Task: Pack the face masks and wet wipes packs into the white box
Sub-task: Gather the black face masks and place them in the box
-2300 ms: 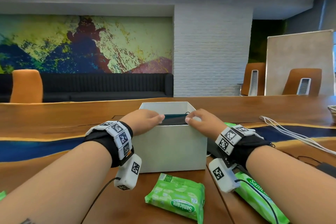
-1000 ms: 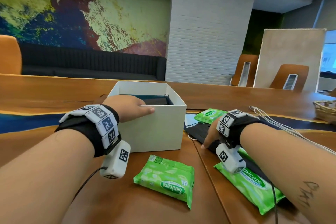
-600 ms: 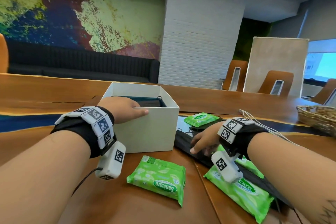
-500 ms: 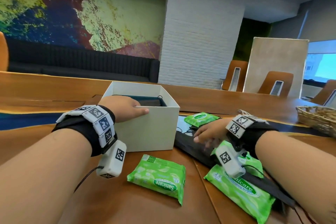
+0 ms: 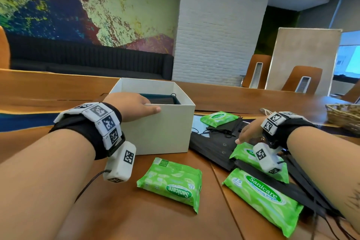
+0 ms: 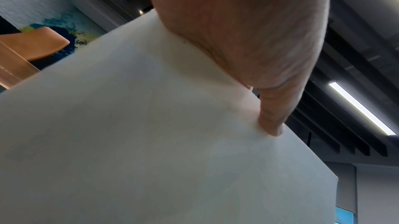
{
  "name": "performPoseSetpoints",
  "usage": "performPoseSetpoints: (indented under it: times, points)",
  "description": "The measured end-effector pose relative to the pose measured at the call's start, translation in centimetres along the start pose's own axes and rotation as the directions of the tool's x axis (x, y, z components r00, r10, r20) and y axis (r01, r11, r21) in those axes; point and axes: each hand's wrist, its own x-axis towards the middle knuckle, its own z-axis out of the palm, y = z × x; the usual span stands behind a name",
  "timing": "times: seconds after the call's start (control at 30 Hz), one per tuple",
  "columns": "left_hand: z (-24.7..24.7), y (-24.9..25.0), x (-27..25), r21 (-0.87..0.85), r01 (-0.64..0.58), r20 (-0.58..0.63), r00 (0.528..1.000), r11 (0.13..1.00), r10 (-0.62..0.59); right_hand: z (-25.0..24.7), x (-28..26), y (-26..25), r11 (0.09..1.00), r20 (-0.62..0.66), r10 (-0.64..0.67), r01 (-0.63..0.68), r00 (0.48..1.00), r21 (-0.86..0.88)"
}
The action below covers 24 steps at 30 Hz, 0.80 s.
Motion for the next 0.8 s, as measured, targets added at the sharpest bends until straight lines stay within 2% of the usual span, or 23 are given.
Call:
performPoseSetpoints:
  times: [0.07, 0.17, 0.2, 0.33, 0.37, 0.47, 0.53, 0.67, 0.8]
  points:
    - [0.0, 0.0, -0.1, 0.011, 0.003, 0.0, 1.0, 1.0, -0.003, 0.7, -0.2, -0.5, 0.993, 0.054, -0.041, 0.047, 0.998, -0.111]
    - [-0.2, 0.2, -0.3, 0.024, 0.006, 0.0, 1.0, 1.0, -0.006, 0.9, 0.4, -0.4, 0.996, 0.041, -0.05, 0.054, 0.998, -0.078]
    - [-0.2, 0.3, -0.4, 0.024, 0.009, 0.001, 1.0, 1.0, -0.009, 0.9, 0.2, -0.3, 0.996, 0.021, -0.038, 0.04, 0.999, -0.085]
    - [-0.1, 0.3, -0.5, 0.008, 0.014, -0.001, 1.0, 1.0, -0.014, 0.4, 0.1, 0.3, 0.99, -0.197, -0.034, 0.005, 0.98, -0.144]
    - [-0.1, 0.2, -0.4, 0.006, 0.013, 0.001, 1.0, 1.0, -0.013, 0.3, 0.2, 0.3, 0.988, -0.204, -0.027, -0.005, 0.979, -0.153]
    - [-0.1, 0.2, -0.2, -0.001, 0.016, 0.006, 1.0, 1.0, -0.016, 0.1, 0.5, 0.1, 0.968, -0.121, 0.048, -0.076, 0.992, -0.239]
    - [-0.1, 0.2, -0.1, 0.01, 0.018, 0.009, 1.0, 1.0, -0.018, 0.3, 0.9, 0.0, 0.963, -0.101, 0.053, -0.077, 0.994, -0.257]
    - [0.0, 0.1, 0.0, 0.028, 0.023, 0.007, 1.0, 0.999, -0.024, 0.7, 1.7, -0.2, 0.969, -0.121, 0.061, -0.088, 0.991, -0.232]
    - [0.2, -0.1, 0.2, 0.023, 0.027, 0.003, 1.0, 0.999, -0.027, 0.6, 1.7, -0.4, 0.984, -0.16, 0.013, -0.041, 0.987, -0.174]
